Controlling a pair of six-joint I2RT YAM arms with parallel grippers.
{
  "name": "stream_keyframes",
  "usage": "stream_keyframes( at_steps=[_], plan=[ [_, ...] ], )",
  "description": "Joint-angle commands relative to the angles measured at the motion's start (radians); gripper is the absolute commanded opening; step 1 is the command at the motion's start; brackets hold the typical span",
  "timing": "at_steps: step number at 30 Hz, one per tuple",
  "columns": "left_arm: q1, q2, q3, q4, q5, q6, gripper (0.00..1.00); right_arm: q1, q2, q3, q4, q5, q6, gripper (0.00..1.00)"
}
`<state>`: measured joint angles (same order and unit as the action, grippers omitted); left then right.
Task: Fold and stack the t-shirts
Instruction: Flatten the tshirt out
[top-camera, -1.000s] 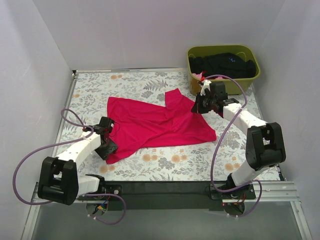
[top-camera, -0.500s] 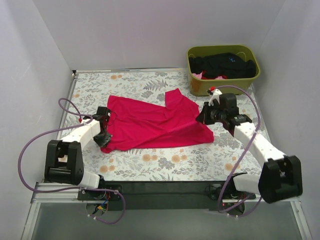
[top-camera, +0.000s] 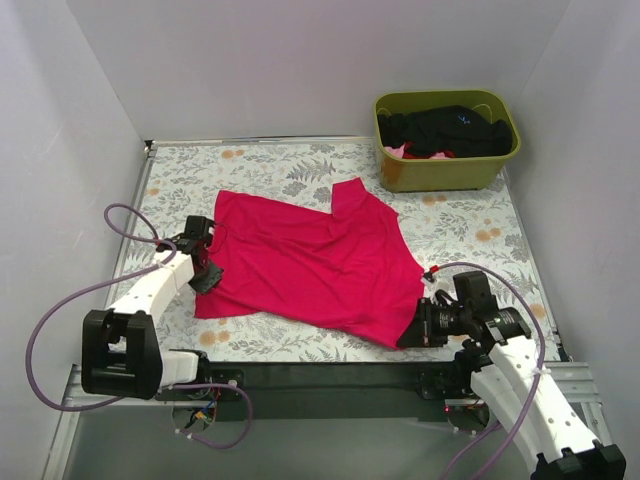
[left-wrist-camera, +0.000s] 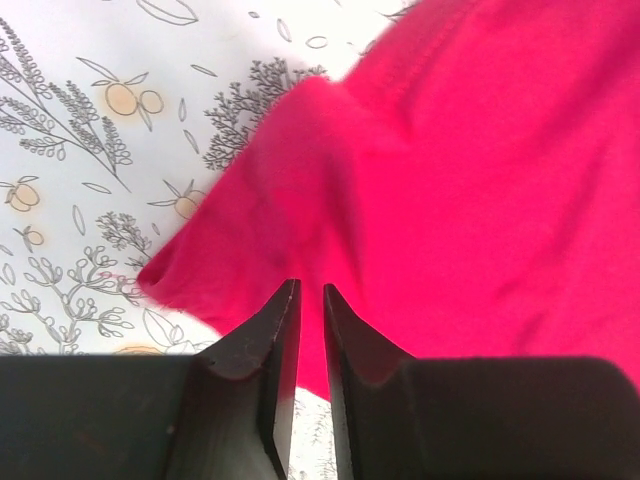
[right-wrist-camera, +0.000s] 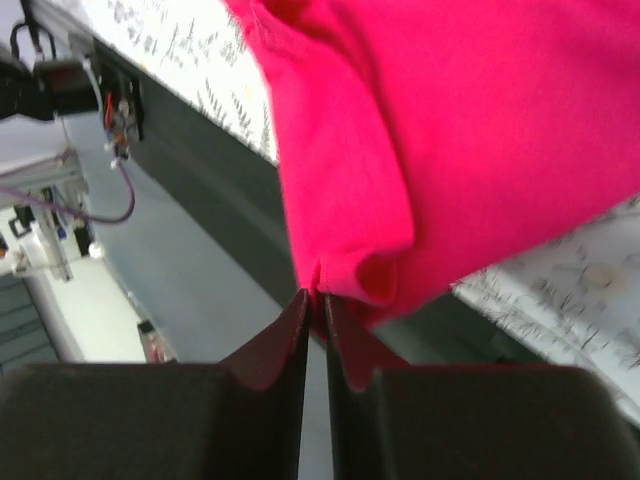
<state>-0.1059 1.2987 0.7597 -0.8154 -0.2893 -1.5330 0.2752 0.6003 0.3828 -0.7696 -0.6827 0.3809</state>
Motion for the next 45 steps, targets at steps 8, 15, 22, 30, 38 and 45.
stream_keyframes(
  at_steps=[8,15,22,30,38,45],
  plan=[
    [0.003,-0.134,0.033,0.001,0.088,0.051,0.43,0.005,-0.031,0.138,-0.201,0.107,-0.017,0.41],
    [-0.038,-0.083,0.099,0.093,0.265,0.122,0.66,0.004,0.174,0.242,0.129,0.353,-0.05,0.38],
    [-0.086,0.086,0.092,0.2,0.248,0.062,0.63,0.002,0.423,0.217,0.478,0.414,-0.02,0.36],
    [-0.08,0.315,0.162,0.259,0.15,0.094,0.61,-0.03,0.731,0.306,0.648,0.413,-0.062,0.38],
    [-0.058,0.554,0.329,0.292,0.121,0.138,0.61,-0.076,1.051,0.488,0.702,0.384,-0.088,0.41],
    [-0.052,0.585,0.478,0.337,0.056,0.247,0.67,-0.079,1.162,0.695,0.702,0.428,-0.059,0.42]
  ],
)
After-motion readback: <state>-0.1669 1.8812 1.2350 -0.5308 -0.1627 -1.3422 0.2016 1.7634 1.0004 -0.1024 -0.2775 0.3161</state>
